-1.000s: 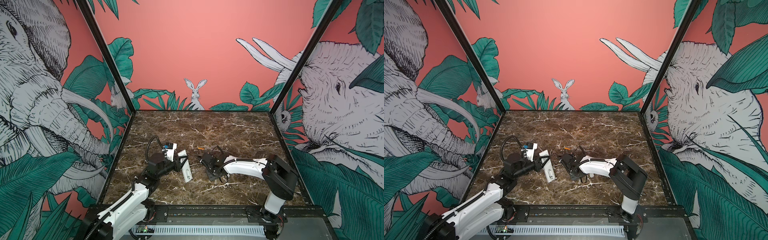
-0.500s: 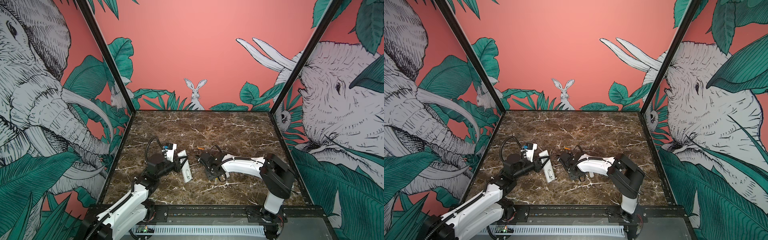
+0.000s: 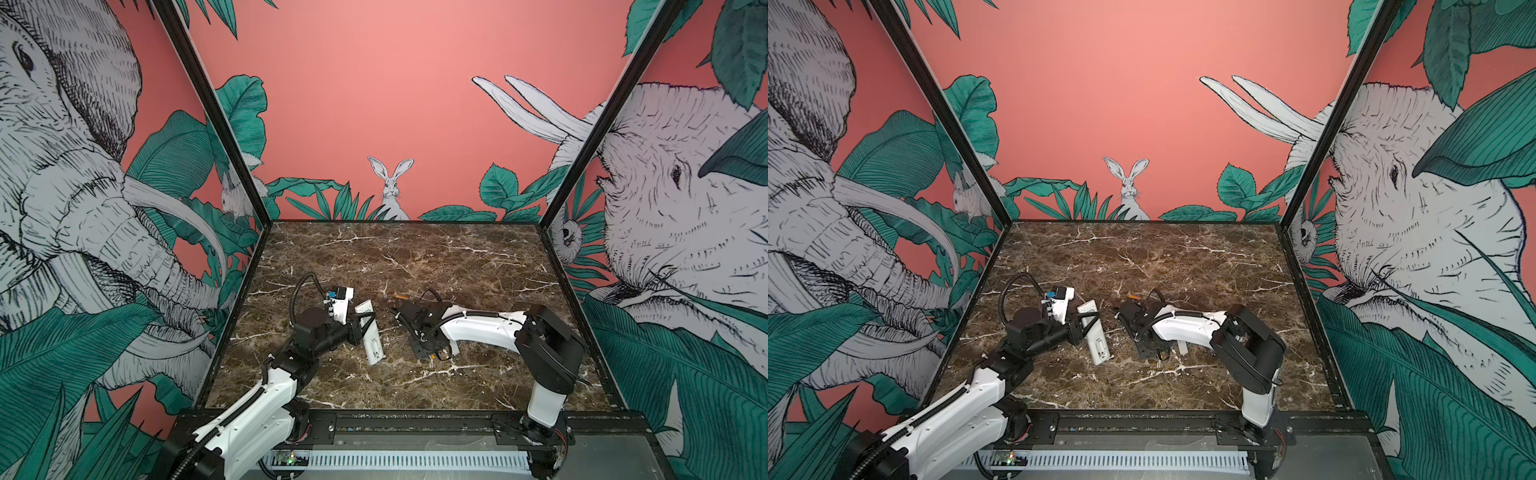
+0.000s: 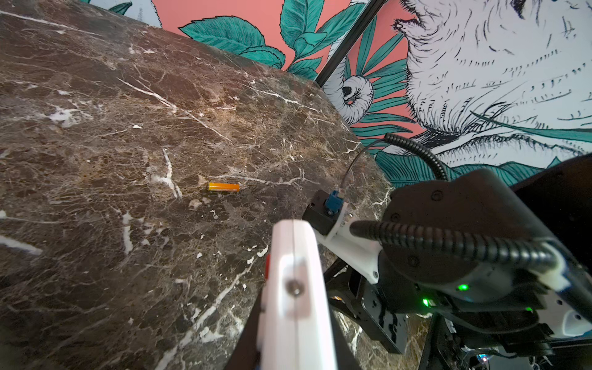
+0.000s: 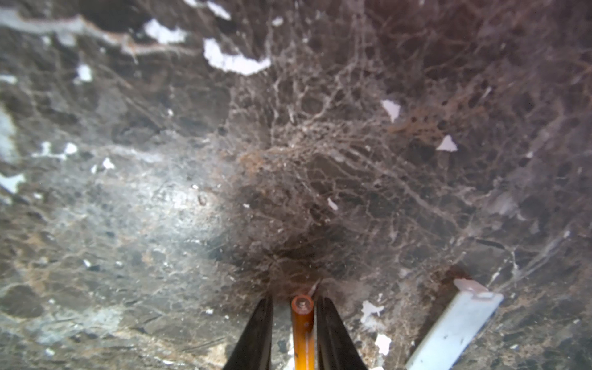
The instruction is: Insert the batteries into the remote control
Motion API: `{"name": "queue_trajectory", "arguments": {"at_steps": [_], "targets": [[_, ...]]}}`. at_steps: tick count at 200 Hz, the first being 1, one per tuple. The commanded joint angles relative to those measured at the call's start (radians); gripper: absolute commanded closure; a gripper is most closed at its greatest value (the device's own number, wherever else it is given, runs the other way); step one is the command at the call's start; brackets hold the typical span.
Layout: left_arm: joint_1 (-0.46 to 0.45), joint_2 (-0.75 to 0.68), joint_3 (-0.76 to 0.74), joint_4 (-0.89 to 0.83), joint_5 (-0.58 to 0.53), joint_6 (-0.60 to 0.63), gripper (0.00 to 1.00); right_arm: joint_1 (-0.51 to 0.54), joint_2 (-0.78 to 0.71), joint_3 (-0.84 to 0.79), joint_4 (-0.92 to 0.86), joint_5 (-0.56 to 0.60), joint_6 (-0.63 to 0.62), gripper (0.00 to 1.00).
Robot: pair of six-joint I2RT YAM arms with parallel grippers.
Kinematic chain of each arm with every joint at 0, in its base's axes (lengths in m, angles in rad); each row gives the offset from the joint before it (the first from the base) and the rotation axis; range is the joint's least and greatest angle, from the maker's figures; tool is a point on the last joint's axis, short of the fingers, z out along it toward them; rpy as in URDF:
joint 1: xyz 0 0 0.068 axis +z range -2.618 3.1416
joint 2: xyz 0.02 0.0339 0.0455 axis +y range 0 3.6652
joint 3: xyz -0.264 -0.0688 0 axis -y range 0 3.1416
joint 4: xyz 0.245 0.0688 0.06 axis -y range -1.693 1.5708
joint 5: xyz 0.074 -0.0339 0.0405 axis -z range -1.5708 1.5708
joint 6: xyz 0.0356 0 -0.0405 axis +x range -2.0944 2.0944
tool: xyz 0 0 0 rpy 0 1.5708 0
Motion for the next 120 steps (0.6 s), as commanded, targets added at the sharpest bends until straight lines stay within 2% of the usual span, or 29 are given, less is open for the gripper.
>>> {"name": "queue_trajectory", "arguments": {"at_steps": [1, 120], "targets": [[-0.005, -0.026, -0.017, 0.009, 0.004, 0.014, 1.00, -0.015, 0.017, 0.030, -0.054, -0.018, -0.029, 0.74], [-0.004, -0.048, -0.031, 0.010, 0.001, 0.019, 1.00, -0.077, 0.059, 0.087, -0.176, -0.110, -0.145, 0.77]]}}
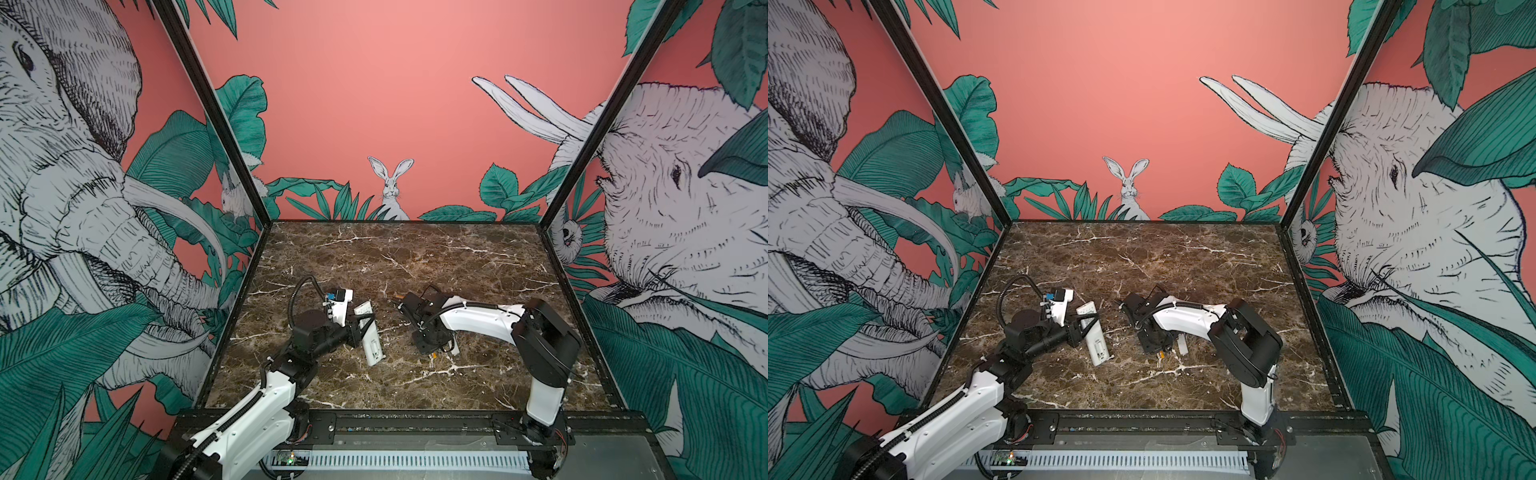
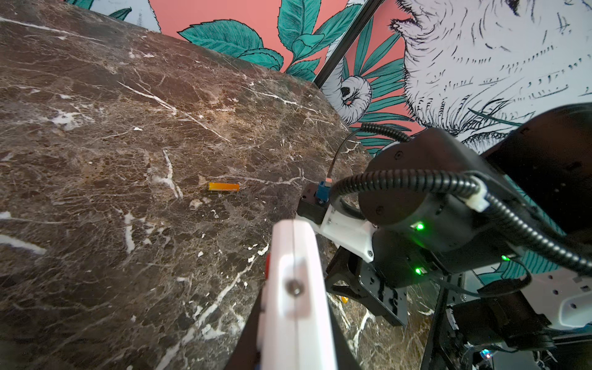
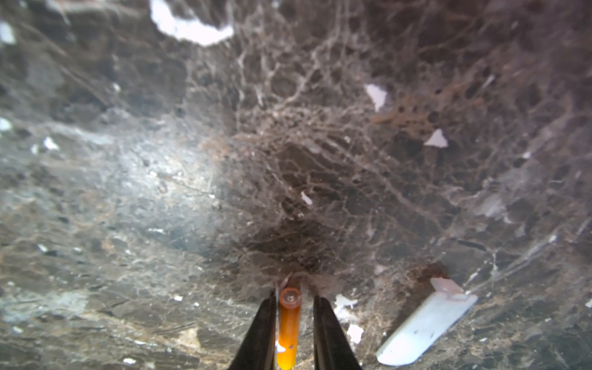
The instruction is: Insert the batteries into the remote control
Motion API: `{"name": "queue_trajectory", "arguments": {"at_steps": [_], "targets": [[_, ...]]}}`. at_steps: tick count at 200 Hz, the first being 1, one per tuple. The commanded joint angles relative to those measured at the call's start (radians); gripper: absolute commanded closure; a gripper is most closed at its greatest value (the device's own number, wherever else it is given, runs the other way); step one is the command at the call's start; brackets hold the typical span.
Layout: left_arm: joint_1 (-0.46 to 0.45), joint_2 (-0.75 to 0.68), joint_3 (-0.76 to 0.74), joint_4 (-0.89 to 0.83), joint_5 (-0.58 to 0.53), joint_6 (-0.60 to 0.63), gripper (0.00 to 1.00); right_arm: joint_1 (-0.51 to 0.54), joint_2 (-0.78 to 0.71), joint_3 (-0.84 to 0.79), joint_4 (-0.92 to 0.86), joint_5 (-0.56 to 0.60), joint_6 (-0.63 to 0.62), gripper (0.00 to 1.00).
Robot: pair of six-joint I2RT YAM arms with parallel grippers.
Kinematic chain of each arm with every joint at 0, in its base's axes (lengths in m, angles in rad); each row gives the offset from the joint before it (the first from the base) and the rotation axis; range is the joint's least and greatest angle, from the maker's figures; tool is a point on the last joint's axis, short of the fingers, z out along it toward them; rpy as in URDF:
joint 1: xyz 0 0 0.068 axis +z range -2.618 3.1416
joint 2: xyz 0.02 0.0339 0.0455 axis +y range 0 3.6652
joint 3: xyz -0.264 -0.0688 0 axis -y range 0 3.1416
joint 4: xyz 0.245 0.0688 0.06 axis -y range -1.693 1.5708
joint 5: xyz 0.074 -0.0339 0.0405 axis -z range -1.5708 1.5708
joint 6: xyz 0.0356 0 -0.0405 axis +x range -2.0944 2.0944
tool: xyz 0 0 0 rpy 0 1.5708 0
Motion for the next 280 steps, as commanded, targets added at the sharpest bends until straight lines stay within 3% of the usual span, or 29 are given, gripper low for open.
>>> {"name": "queue_trajectory", "arguments": {"at_steps": [1, 107, 197, 280], "targets": [[-0.004, -0.019, -0.012, 0.010, 0.001, 0.009, 1.00, -0.013, 0.025, 0.026, -0.059, -0.037, -0.034, 0.77], [-0.005, -0.012, -0.015, 0.018, 0.000, 0.008, 1.00, -0.045, 0.068, 0.060, -0.071, -0.059, -0.059, 0.78], [-0.005, -0.004, -0.036, 0.068, 0.006, -0.016, 1.00, -0.048, 0.070, 0.067, -0.057, -0.065, -0.038, 0.70], [-0.004, 0.017, -0.040, 0.097, 0.017, -0.028, 1.00, -0.048, 0.093, 0.078, -0.036, -0.080, -0.028, 0.77]]}}
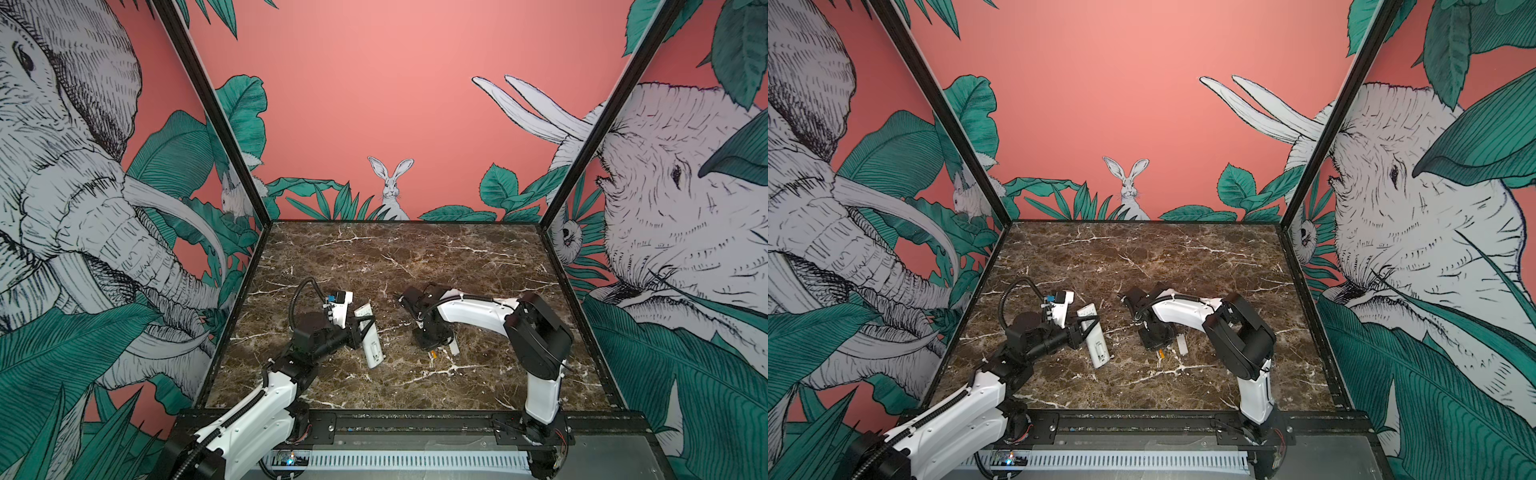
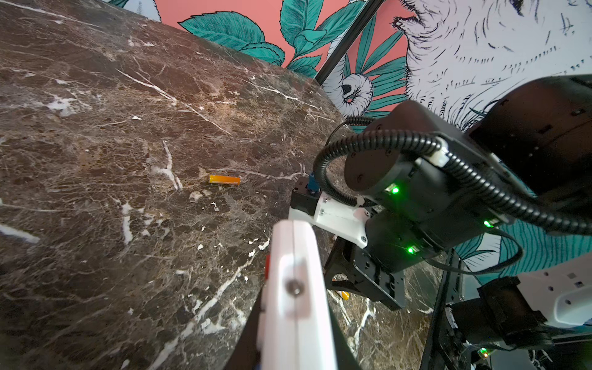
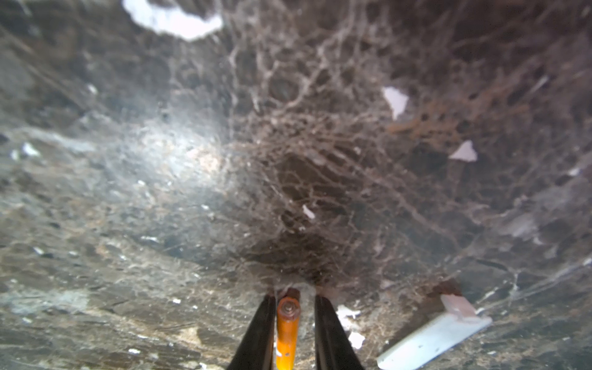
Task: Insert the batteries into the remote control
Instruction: 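Swing the right gripper with the battery over the remote's open compartment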
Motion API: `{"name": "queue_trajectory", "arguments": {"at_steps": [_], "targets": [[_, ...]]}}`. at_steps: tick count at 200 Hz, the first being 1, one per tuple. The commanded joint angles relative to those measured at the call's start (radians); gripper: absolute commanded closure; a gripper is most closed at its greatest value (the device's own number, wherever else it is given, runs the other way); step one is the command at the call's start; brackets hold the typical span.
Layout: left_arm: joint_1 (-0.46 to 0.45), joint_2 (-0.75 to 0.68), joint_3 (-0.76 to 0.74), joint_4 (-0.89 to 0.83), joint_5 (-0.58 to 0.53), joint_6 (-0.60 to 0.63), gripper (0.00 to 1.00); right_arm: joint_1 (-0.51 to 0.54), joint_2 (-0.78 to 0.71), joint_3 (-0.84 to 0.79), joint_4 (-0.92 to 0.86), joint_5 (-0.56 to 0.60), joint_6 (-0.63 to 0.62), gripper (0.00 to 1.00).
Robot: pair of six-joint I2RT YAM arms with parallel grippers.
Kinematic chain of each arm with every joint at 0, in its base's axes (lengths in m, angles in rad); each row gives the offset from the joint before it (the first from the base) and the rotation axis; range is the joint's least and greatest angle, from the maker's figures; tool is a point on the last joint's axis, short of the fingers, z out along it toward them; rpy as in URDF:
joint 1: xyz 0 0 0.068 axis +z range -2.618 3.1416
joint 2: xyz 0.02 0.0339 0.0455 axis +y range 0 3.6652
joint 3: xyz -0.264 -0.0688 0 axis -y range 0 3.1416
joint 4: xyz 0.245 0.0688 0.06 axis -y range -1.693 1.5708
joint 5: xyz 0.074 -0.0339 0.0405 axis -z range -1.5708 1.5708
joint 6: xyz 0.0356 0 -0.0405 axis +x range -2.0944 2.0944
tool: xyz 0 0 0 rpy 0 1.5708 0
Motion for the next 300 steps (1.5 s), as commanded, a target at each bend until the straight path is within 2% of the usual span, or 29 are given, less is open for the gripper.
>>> {"name": "queue_trajectory", "arguments": {"at_steps": [1, 99, 129, 160, 300], "targets": [[-0.005, -0.002, -0.009, 0.049, 0.012, -0.008, 1.00, -0.004, 0.037, 0.015, 0.022, 0.000, 0.010, 0.77], [-0.004, 0.006, -0.007, 0.055, 0.006, -0.009, 1.00, -0.014, 0.043, 0.011, 0.025, 0.002, -0.004, 0.81], [-0.005, 0.014, -0.009, 0.067, 0.009, -0.013, 1.00, -0.016, 0.041, 0.021, 0.023, 0.008, -0.002, 0.75], [-0.005, 0.016, -0.011, 0.069, 0.009, -0.013, 1.00, -0.023, 0.034, 0.033, 0.026, 0.008, 0.003, 0.74], [-0.005, 0.008, -0.012, 0.069, 0.009, -0.014, 1.00, -0.029, 0.026, 0.020, 0.026, -0.001, 0.004, 0.85]]}}
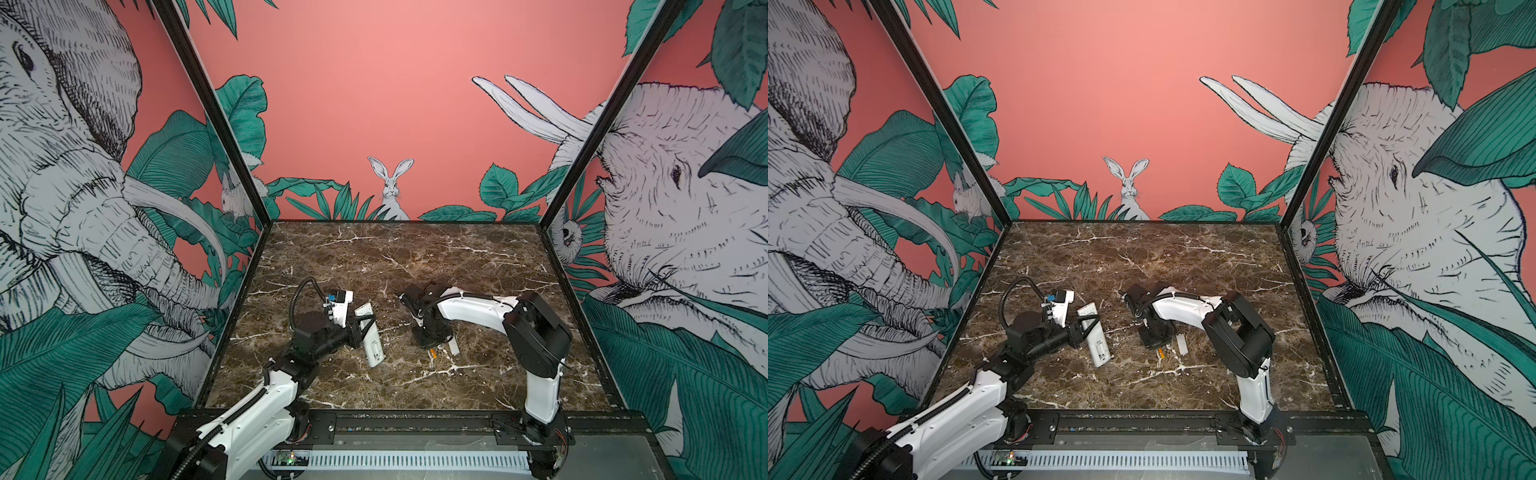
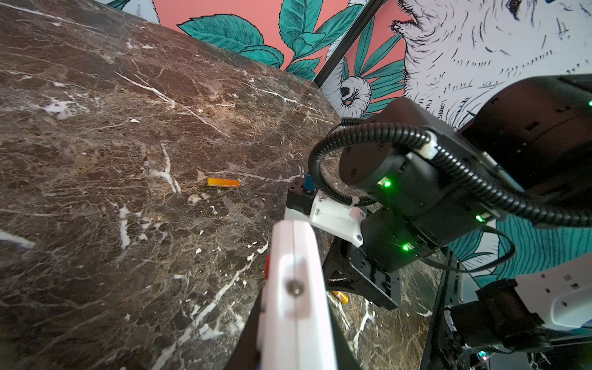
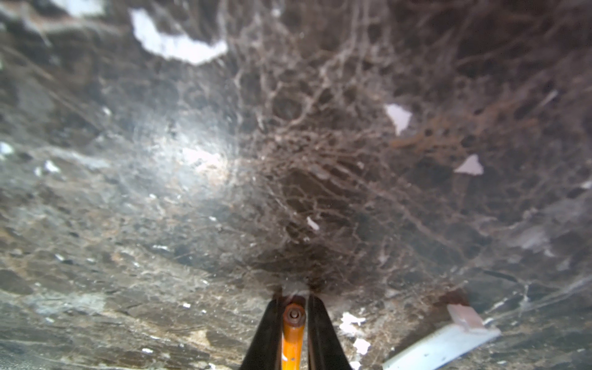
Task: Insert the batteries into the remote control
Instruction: 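Swing the right gripper with the battery over the remote's open compartment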
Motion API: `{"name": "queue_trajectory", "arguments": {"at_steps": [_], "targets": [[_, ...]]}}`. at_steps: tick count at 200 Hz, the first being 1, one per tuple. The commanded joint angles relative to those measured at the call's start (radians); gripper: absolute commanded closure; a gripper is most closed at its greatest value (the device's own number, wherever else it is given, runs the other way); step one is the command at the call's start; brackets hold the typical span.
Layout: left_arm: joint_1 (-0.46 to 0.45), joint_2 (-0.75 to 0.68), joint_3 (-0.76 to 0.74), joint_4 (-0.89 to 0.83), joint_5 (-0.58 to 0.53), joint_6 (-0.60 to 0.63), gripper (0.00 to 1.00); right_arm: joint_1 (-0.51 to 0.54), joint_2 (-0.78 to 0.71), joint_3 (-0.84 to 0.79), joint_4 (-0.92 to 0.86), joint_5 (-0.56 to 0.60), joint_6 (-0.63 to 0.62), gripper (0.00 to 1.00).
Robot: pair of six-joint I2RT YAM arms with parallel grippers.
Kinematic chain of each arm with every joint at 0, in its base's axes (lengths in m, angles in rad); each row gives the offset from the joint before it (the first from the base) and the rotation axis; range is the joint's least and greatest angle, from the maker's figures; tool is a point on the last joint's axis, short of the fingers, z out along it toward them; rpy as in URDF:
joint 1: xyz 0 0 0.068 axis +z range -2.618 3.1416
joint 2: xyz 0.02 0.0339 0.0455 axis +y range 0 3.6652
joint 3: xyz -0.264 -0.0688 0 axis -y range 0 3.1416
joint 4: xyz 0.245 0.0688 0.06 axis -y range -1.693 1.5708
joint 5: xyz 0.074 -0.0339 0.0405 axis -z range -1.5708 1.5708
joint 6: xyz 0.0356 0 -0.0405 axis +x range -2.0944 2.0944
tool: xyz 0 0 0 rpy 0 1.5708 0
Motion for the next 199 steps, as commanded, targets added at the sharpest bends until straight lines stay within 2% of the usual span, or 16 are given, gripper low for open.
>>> {"name": "queue_trajectory", "arguments": {"at_steps": [1, 26, 45, 102, 153, 199], "targets": [[-0.005, -0.012, -0.012, 0.040, 0.008, -0.007, 1.00, -0.011, 0.014, 0.006, 0.024, 0.030, 0.004, 0.86], [-0.005, -0.012, -0.009, 0.036, 0.009, -0.007, 1.00, -0.011, 0.007, 0.003, 0.023, 0.033, -0.001, 0.89], [-0.004, -0.014, -0.008, 0.032, 0.010, -0.007, 1.00, -0.011, 0.005, 0.007, 0.021, 0.027, -0.013, 1.00], [-0.005, -0.030, 0.007, -0.005, 0.004, -0.008, 1.00, -0.007, -0.102, -0.067, 0.082, 0.030, 0.008, 1.00], [-0.005, -0.021, 0.016, 0.012, 0.004, -0.072, 1.00, 0.037, -0.241, -0.155, 0.178, 0.044, 0.015, 1.00], [-0.005, -0.045, 0.047, -0.034, -0.008, -0.101, 1.00, 0.101, -0.400, -0.266, 0.359, 0.080, 0.036, 1.00]]}}
